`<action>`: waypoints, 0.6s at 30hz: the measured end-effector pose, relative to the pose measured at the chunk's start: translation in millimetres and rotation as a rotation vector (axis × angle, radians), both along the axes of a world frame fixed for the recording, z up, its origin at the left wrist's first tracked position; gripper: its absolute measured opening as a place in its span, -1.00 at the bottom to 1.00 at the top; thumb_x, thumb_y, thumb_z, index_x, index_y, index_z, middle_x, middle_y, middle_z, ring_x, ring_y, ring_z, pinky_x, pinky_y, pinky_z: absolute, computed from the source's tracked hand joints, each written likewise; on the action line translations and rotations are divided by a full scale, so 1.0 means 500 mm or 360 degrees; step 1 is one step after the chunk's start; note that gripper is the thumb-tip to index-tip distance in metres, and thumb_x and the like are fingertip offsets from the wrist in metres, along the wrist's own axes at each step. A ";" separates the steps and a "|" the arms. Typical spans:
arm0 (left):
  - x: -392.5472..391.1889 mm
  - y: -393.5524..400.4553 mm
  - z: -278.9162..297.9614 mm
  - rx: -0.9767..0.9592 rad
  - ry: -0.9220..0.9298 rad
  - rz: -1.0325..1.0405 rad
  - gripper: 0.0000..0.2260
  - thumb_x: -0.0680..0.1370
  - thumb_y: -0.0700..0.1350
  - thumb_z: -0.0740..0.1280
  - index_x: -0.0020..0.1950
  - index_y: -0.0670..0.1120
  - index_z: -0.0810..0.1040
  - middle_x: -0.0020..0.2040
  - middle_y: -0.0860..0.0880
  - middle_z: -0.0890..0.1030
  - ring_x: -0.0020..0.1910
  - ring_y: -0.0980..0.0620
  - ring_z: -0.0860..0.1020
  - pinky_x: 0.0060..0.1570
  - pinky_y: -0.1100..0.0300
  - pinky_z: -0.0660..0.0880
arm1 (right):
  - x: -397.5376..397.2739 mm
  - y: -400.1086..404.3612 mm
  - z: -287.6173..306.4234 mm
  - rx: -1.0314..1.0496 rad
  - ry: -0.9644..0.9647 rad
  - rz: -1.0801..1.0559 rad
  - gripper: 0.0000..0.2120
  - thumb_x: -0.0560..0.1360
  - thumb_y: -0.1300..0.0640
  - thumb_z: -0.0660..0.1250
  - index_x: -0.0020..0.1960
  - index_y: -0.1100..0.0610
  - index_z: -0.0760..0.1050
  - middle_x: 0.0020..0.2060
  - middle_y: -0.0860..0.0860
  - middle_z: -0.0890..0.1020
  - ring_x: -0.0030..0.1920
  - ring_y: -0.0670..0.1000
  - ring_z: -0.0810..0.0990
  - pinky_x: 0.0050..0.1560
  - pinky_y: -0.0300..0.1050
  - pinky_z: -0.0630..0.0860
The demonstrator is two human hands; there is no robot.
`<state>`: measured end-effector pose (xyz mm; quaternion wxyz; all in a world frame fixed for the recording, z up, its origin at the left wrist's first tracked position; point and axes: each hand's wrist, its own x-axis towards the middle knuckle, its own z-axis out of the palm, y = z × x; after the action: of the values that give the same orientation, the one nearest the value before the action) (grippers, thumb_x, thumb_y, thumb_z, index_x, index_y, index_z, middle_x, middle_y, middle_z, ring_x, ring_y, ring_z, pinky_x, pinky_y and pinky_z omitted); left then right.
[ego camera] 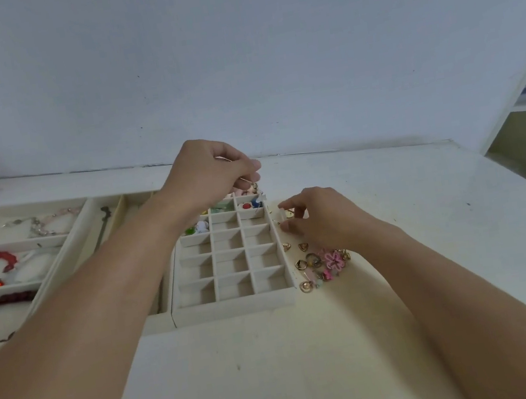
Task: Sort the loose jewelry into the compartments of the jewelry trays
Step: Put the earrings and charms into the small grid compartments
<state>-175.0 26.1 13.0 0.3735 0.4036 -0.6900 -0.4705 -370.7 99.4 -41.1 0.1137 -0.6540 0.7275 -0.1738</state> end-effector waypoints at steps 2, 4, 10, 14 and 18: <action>0.001 -0.001 -0.001 0.0006 -0.0014 -0.0016 -0.90 0.47 -0.15 0.54 -0.13 -0.16 0.69 -0.23 -0.03 0.74 -0.28 0.10 0.68 -0.35 0.41 0.50 | 0.001 -0.002 -0.003 -0.0014 -0.0017 -0.0008 -0.74 0.58 -0.05 0.38 0.24 -0.06 0.64 -0.06 -0.13 0.59 -0.10 -0.09 0.53 -0.13 -0.20 0.39; 0.003 -0.001 -0.001 -0.0001 -0.0033 -0.0030 -0.90 0.45 -0.17 0.56 -0.13 -0.16 0.70 -0.25 -0.03 0.74 -0.30 0.13 0.67 -0.35 0.41 0.50 | 0.000 -0.004 -0.007 -0.0047 -0.0078 -0.0039 -0.84 0.57 -0.04 0.39 0.11 -0.09 0.67 -0.09 -0.17 0.60 -0.17 -0.18 0.52 -0.23 -0.29 0.37; 0.015 -0.006 0.004 -0.0010 -0.0062 -0.0049 -0.87 0.41 -0.21 0.58 -0.11 -0.17 0.68 -0.26 -0.07 0.73 -0.40 0.15 0.62 -0.43 0.41 0.46 | 0.004 -0.006 -0.008 -0.0058 -0.0088 -0.0001 -0.86 0.51 -0.15 0.43 0.02 -0.15 0.66 -0.15 -0.22 0.61 -0.16 -0.20 0.55 -0.23 -0.28 0.40; 0.027 -0.006 0.014 -0.0066 -0.0119 -0.0076 -0.82 0.38 -0.29 0.59 -0.08 -0.15 0.69 -0.25 0.00 0.74 -0.41 0.21 0.62 -0.46 0.40 0.47 | 0.005 -0.005 -0.008 -0.0101 -0.0124 -0.0040 -0.95 0.52 -0.06 0.45 -0.05 -0.11 0.67 -0.12 -0.21 0.64 -0.21 -0.23 0.53 -0.27 -0.36 0.36; 0.042 -0.008 0.023 -0.0120 -0.0074 -0.0031 -0.83 0.38 -0.25 0.59 -0.08 -0.09 0.70 -0.22 0.04 0.74 -0.23 0.16 0.70 -0.36 0.36 0.53 | 0.006 0.004 0.021 -0.0322 -0.0361 -0.0048 -0.90 0.50 0.09 0.49 -0.17 -0.05 0.64 -0.30 -0.20 0.65 -0.36 -0.26 0.55 -0.41 -0.45 0.38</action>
<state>-154.2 22.3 24.6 0.3678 0.3934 -0.7195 -0.4384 -367.7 101.5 -30.8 0.1260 -0.6272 0.6984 -0.3208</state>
